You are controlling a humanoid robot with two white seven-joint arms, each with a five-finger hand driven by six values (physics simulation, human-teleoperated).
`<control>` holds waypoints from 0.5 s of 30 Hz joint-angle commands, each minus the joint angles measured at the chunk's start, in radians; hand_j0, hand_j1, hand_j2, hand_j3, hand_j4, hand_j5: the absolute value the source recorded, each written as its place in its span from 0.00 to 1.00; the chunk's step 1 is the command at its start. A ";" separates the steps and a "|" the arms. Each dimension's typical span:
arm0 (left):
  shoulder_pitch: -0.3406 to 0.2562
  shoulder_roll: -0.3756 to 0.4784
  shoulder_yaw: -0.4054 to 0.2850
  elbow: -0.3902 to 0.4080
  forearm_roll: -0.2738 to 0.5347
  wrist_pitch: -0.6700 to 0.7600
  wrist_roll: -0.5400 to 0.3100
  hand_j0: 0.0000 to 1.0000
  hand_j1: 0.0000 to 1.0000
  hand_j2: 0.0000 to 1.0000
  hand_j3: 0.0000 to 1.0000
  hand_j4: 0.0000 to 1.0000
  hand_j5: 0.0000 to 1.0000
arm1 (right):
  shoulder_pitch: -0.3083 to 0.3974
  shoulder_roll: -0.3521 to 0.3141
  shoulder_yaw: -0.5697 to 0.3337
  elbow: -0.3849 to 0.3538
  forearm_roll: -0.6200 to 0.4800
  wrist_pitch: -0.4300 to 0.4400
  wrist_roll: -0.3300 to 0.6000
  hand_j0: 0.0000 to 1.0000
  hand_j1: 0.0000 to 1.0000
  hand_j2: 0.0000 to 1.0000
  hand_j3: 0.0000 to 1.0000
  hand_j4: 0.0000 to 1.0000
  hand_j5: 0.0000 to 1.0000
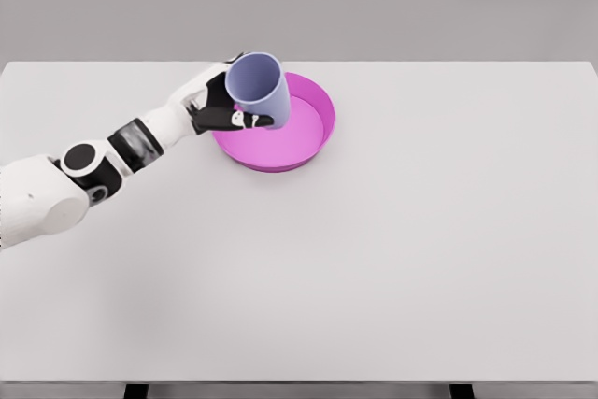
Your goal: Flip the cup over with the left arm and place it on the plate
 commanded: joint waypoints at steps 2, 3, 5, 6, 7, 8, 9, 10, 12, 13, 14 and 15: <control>0.000 -0.031 -0.025 0.054 0.020 0.000 0.000 0.41 0.41 0.41 0.41 0.41 0.41 | 0.000 0.000 0.000 0.000 0.000 0.000 0.000 1.00 1.00 1.00 1.00 1.00 1.00; 0.000 -0.031 -0.025 0.058 0.021 0.000 0.000 0.41 0.41 0.41 0.41 0.41 0.41 | 0.000 0.000 0.000 0.000 0.000 0.000 0.000 1.00 1.00 1.00 1.00 1.00 1.00; 0.000 -0.034 -0.023 0.086 0.020 0.000 0.002 0.41 0.41 0.41 0.41 0.41 0.41 | 0.000 0.000 -0.001 0.000 0.000 0.000 0.000 1.00 1.00 1.00 1.00 1.00 1.00; 0.000 -0.042 -0.025 0.104 0.020 0.000 0.003 0.41 0.41 0.41 0.41 0.41 0.41 | 0.000 0.000 0.000 0.000 0.000 0.000 0.000 1.00 1.00 1.00 1.00 1.00 1.00; 0.002 -0.066 -0.025 0.127 0.018 0.000 0.017 0.41 0.41 0.41 0.41 0.41 0.41 | 0.000 0.000 0.000 0.000 0.000 0.000 0.000 1.00 1.00 1.00 1.00 1.00 1.00; 0.002 -0.068 -0.025 0.133 0.018 0.000 0.019 0.41 0.41 0.41 0.41 0.41 0.41 | 0.000 0.000 -0.001 0.000 0.000 0.000 0.000 1.00 1.00 1.00 1.00 1.00 1.00; 0.000 -0.071 -0.025 0.135 0.018 0.000 0.019 0.41 0.41 0.41 0.41 0.41 0.41 | 0.000 0.000 0.000 0.000 0.000 0.000 0.000 1.00 1.00 1.00 1.00 1.00 1.00; 0.002 -0.073 -0.025 0.143 0.018 0.000 0.019 0.41 0.41 0.41 0.41 0.41 0.41 | 0.000 0.000 -0.001 0.000 0.000 0.000 0.000 1.00 1.00 1.00 1.00 1.00 1.00; 0.002 -0.074 -0.023 0.144 0.018 0.000 0.019 0.41 0.41 0.41 0.41 0.41 0.41 | 0.000 0.000 0.000 0.000 0.000 0.000 0.000 1.00 1.00 1.00 1.00 1.00 1.00; 0.002 -0.077 -0.023 0.144 0.018 0.000 0.019 0.41 0.41 0.41 0.41 0.41 0.41 | 0.000 0.000 0.000 0.000 -0.001 0.000 0.000 1.00 1.00 1.00 1.00 1.00 1.00; 0.003 -0.082 -0.023 0.144 0.018 0.000 0.020 0.41 0.41 0.41 0.41 0.41 0.41 | 0.000 0.000 -0.001 0.000 0.000 0.000 0.000 1.00 1.00 1.00 1.00 1.00 1.00; 0.003 -0.086 -0.023 0.155 0.017 0.000 0.020 0.41 0.41 0.41 0.41 0.41 0.41 | 0.000 0.000 0.000 0.000 0.000 0.000 0.000 1.00 1.00 1.00 1.00 1.00 1.00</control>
